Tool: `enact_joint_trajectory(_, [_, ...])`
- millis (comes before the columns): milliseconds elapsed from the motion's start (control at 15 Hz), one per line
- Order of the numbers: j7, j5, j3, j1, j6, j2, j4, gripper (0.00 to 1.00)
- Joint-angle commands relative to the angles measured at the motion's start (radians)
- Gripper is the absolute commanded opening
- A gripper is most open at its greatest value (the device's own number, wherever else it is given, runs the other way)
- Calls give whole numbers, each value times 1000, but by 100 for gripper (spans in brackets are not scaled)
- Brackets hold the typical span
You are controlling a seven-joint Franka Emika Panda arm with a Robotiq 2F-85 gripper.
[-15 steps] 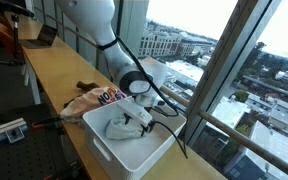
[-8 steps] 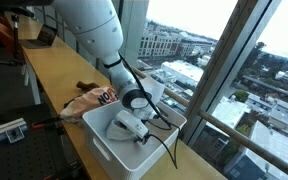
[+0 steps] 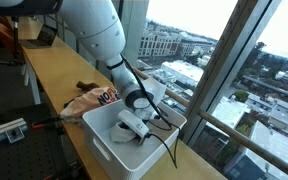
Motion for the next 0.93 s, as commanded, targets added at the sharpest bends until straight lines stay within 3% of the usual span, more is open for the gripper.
enact_joint_trajectory(0, [22, -12, 8, 12, -26, -87, -48, 0])
enact_joint_trajectory(133, [19, -11, 18, 20, -13, -197, -111, 0])
enact_joint_trajectory(533, [-6, 10, 36, 39, 34, -443, -160, 0])
enact_joint_trajectory(867, [6, -19, 60, 129, 39, -655, -217, 0])
